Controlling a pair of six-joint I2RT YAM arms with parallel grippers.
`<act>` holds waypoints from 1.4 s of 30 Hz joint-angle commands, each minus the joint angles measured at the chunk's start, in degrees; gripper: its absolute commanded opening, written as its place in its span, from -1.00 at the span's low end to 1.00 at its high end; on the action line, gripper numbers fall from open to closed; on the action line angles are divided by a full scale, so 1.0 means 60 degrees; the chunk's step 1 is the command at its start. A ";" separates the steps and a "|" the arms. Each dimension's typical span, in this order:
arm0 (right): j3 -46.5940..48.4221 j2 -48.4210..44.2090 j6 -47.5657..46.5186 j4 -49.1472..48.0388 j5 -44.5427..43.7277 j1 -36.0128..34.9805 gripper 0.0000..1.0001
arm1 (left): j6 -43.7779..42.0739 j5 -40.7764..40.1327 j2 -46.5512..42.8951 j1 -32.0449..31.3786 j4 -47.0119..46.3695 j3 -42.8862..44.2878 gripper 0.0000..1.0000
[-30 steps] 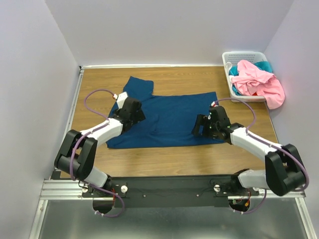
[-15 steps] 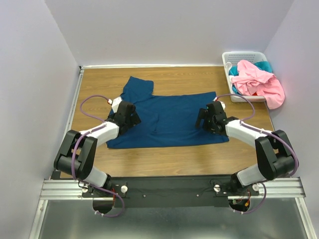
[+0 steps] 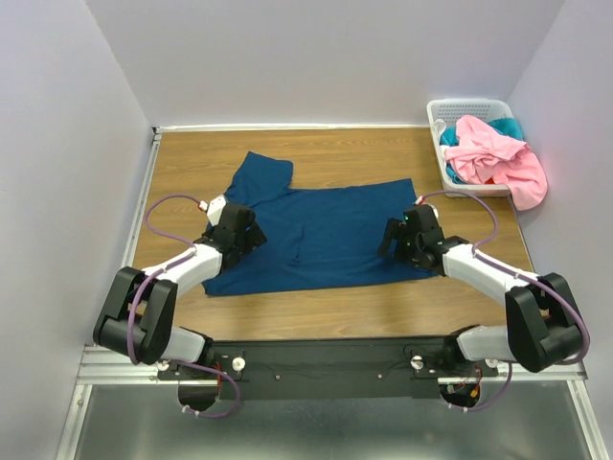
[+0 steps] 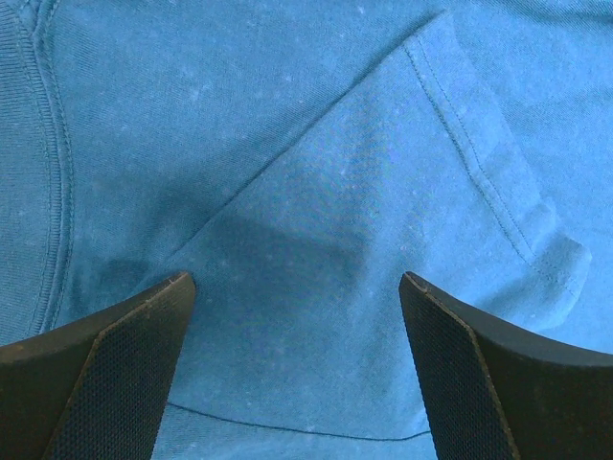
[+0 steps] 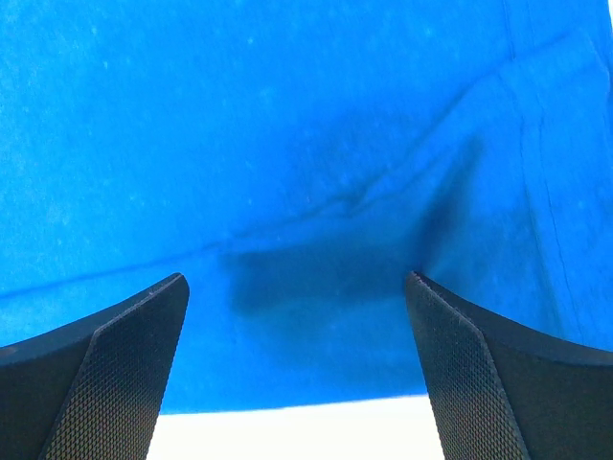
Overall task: Fold and stack the t-shirts
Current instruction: Fold the tshirt
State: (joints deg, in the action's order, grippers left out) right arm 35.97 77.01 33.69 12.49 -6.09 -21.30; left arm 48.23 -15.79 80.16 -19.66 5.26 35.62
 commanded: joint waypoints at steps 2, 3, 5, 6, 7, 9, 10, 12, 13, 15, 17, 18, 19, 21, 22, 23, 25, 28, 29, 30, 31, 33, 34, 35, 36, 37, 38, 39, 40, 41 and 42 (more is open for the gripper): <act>-0.0340 -0.0544 0.0141 0.0657 0.0267 0.0034 1.00 | 0.0370 0.0609 -0.0248 -0.0019 0.1453 -0.0589 0.97; -0.0456 -0.0603 0.0156 0.0686 0.0325 0.0034 1.00 | 0.0428 0.0697 -0.0308 -0.0048 0.1511 -0.0502 0.97; -0.0530 -0.0793 0.0185 0.0759 0.0384 0.0034 1.00 | 0.0546 0.0728 -0.0454 -0.0107 0.1584 -0.0472 0.97; -0.0603 -0.0852 0.0214 0.0803 0.0385 0.0034 1.00 | 0.0561 0.0742 -0.0469 -0.0136 0.1686 -0.0414 0.97; -0.0604 -0.0911 0.0244 0.0847 0.0399 0.0034 1.00 | 0.0590 0.0742 -0.0469 -0.0165 0.1803 -0.0399 0.97; -0.0691 -0.1087 0.0317 0.0965 0.0501 0.0034 1.00 | 0.0721 0.0786 -0.0644 -0.0267 0.2067 -0.0428 0.97; -0.0721 -0.1131 0.0375 0.0979 0.0502 0.0034 1.00 | 0.0780 0.0786 -0.0718 -0.0297 0.2068 -0.0472 0.97; -0.0837 -0.1262 0.0506 0.1082 0.0662 0.0034 1.00 | 0.0868 0.0845 -0.0967 -0.0356 0.2039 -0.0589 0.97; -0.0925 -0.1336 0.0595 0.1140 0.0721 0.0034 1.00 | 0.0897 0.0874 -0.1025 -0.0371 0.2053 -0.0618 0.97; -0.1203 -0.1482 0.0844 0.1287 0.0882 0.0034 1.00 | 0.0927 0.0889 -0.1187 -0.0385 0.2054 -0.0691 0.97; -0.1408 -0.1789 0.1048 0.1375 0.0912 0.0034 1.00 | 0.0942 0.0845 -0.1231 -0.0371 0.2083 -0.0677 0.97; -0.1641 -0.1892 0.1282 0.1477 0.0897 0.0034 1.00 | 0.0971 0.0743 -0.1202 -0.0385 0.2155 -0.0590 0.97; -0.1731 -0.2125 0.1356 0.1565 0.0912 0.0034 1.00 | 0.1000 0.0452 -0.1144 -0.0385 0.2446 -0.0517 0.97; -0.1877 -0.2361 0.1577 0.1945 0.0883 0.0034 1.00 | 0.0986 0.0158 -0.1129 -0.0400 0.2711 -0.0196 0.97; -0.1878 -0.2507 0.1577 0.2048 0.0897 0.0034 1.00 | 0.0971 0.0011 -0.1143 -0.0400 0.2843 -0.0063 0.97; -0.1820 -0.2668 0.1562 0.2165 0.0897 0.0034 1.00 | 0.0884 -0.0150 -0.1201 -0.0400 0.2946 0.0054 0.97; -0.1514 -0.3180 0.1562 0.2721 0.0824 0.0034 1.00 | 0.0810 -0.0123 -0.1494 -0.0414 0.2933 0.0361 0.97; -0.1351 -0.3957 0.1607 0.3279 0.0838 0.0034 1.00 | 0.0634 -0.0194 -0.1933 -0.0429 0.2860 0.0654 0.97; -0.1307 -0.4104 0.1563 0.3308 0.0911 0.0034 1.00 | 0.0590 -0.0355 -0.2050 -0.0429 0.2845 0.0728 0.97; -0.1234 -0.4178 0.1461 0.3294 0.0839 0.0034 1.00 | 0.0547 -0.0429 -0.2080 -0.0429 0.2830 0.0802 0.97; -0.1016 -0.4236 0.1387 0.3294 0.0752 0.0034 1.00 | 0.0416 -0.0459 -0.2081 -0.0415 0.2757 0.0991 0.97; -0.0591 -0.4135 0.1095 0.3250 0.0386 0.0034 1.00 | 0.0063 -0.0386 -0.1979 -0.0429 0.2465 0.1328 0.97; -0.0371 -0.3902 0.0992 0.3178 0.0254 0.0020 1.00 | 0.0005 -0.0400 -0.1906 -0.0429 0.2420 0.1431 0.97; -0.0195 -0.3784 0.0962 0.3046 0.0151 0.0034 1.00 | -0.0068 -0.0400 -0.1832 -0.0429 0.2318 0.1519 0.97; 0.0024 -0.3609 0.0933 0.2697 -0.0024 0.0034 1.00 | -0.0214 -0.0400 -0.1672 -0.0415 0.2114 0.1709 0.97; 0.0084 -0.3259 0.0947 0.2491 -0.0084 0.0034 1.00 | -0.0245 -0.0400 -0.1569 -0.0415 0.1982 0.1827 0.97; 0.0114 -0.2980 0.0962 0.2314 -0.0099 0.0034 1.00 | -0.0288 -0.0371 -0.1452 -0.0415 0.1922 0.1915 0.97; 0.0143 -0.2745 0.0933 0.1878 -0.0142 0.0034 1.00 | -0.0376 -0.0327 -0.1262 -0.0429 0.1849 0.2133 0.97; 0.0114 -0.2496 0.0990 0.1656 -0.0230 0.0049 1.00 | -0.0420 -0.0327 -0.1173 -0.0429 0.1762 0.2208 0.97; 0.0100 -0.1856 0.1035 0.1204 -0.0390 0.0034 1.00 | -0.0537 -0.0313 -0.0999 -0.0429 0.1601 0.2296 0.97; 0.0085 -0.1559 0.1006 0.0967 -0.0392 0.0034 1.00 | -0.0596 -0.0341 -0.0910 -0.0415 0.1570 0.2514 0.97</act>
State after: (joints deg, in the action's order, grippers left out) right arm 36.21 61.65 40.34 24.60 -4.95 -21.30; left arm 47.64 -16.16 72.38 -21.89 17.54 47.72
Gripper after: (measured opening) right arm 0.998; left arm 0.983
